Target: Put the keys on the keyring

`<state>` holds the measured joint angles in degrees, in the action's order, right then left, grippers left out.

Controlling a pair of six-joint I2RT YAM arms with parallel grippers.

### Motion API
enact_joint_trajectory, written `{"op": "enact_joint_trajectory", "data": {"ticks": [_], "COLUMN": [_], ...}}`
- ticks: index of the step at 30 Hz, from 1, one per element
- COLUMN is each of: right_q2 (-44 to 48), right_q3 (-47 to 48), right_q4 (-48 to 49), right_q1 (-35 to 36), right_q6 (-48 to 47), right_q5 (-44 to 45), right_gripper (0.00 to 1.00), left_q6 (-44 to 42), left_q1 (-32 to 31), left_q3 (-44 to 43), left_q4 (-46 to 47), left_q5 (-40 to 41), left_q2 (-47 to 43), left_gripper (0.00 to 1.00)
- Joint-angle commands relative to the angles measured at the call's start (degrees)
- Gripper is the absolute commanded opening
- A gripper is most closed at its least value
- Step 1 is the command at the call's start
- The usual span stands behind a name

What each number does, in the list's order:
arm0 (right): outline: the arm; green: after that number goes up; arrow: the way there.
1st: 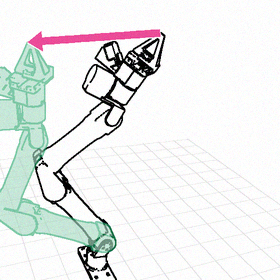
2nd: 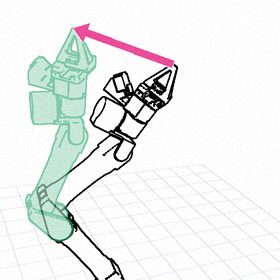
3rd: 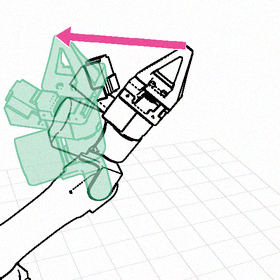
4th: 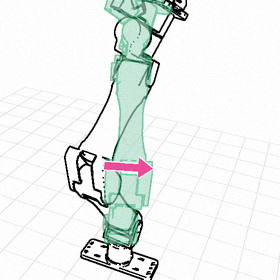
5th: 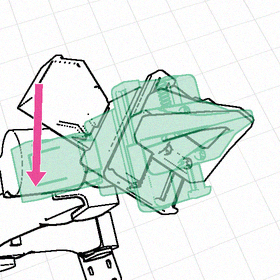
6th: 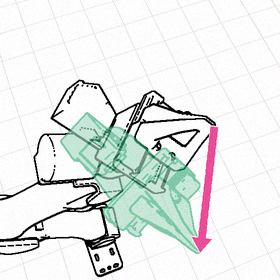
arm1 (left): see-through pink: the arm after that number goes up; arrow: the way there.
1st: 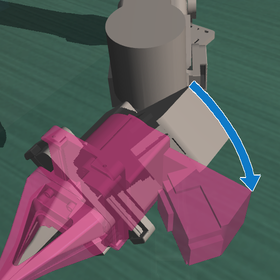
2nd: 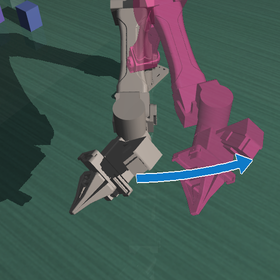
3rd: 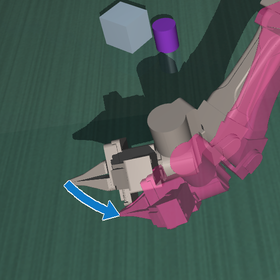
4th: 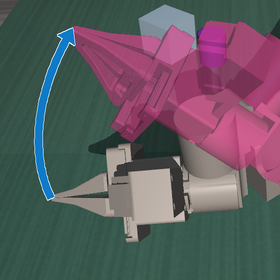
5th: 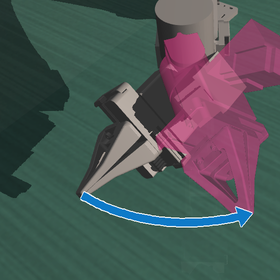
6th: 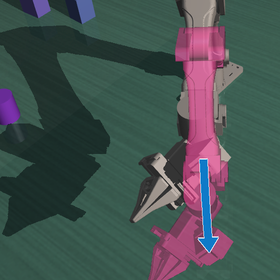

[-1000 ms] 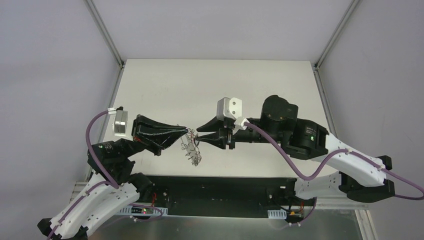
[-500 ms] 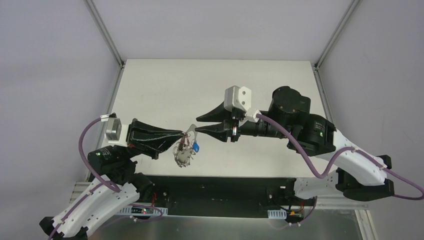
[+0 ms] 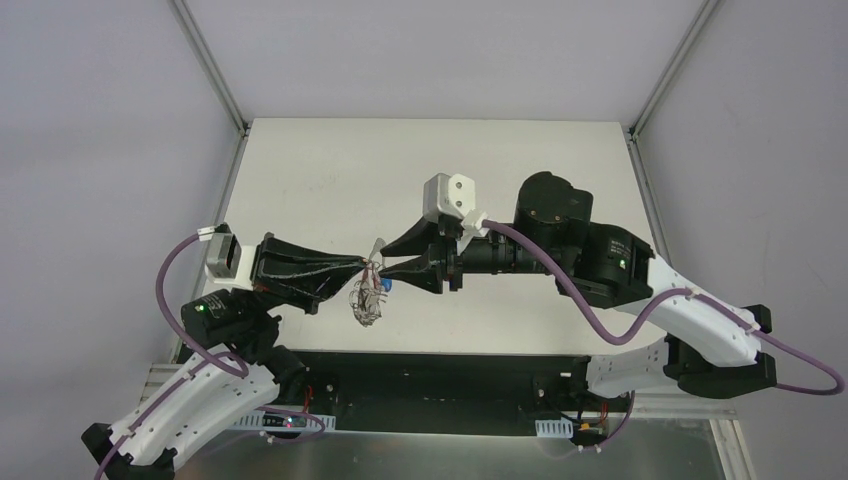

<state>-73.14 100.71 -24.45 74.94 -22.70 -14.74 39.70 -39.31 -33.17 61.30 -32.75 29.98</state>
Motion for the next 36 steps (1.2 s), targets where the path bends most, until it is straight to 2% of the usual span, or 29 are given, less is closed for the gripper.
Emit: {"op": "enact_joint_trajectory", "data": {"ticks": [1,10,13,16,20,36], "right_q2": [-0.1,-1.2,-1.2,-1.1,-1.0,-1.0], "right_q3": [2.6,2.8,2.6,2.4,2.3,-0.5], "right_q4": [1.7,1.9,2.2,2.6,2.4,1.7], "right_q1": [0.0,0.0,0.0,0.0,0.0,0.0], "right_q6": [1.6,1.8,1.8,1.7,1.2,1.6], "right_q5": [-2.2,-1.5,-1.6,-2.1,-3.3,-3.2], "right_gripper": [0.34,0.32,0.28,0.2,0.01,0.0], "left_q6": [1.2,1.5,1.6,1.6,1.3,1.5], "left_q1": [0.0,0.0,0.0,0.0,0.0,0.0], "left_q3": [-0.6,-0.1,0.0,0.2,0.4,-1.0], "left_q4": [6.7,6.9,6.8,6.7,6.5,5.8], "left_q5": [1.1,1.2,1.1,1.2,1.3,0.4], "left_q2": [0.1,-0.1,-0.2,-0.4,-0.7,-0.5], "left_gripper": [0.0,0.0,0.0,0.0,0.0,0.0]}}
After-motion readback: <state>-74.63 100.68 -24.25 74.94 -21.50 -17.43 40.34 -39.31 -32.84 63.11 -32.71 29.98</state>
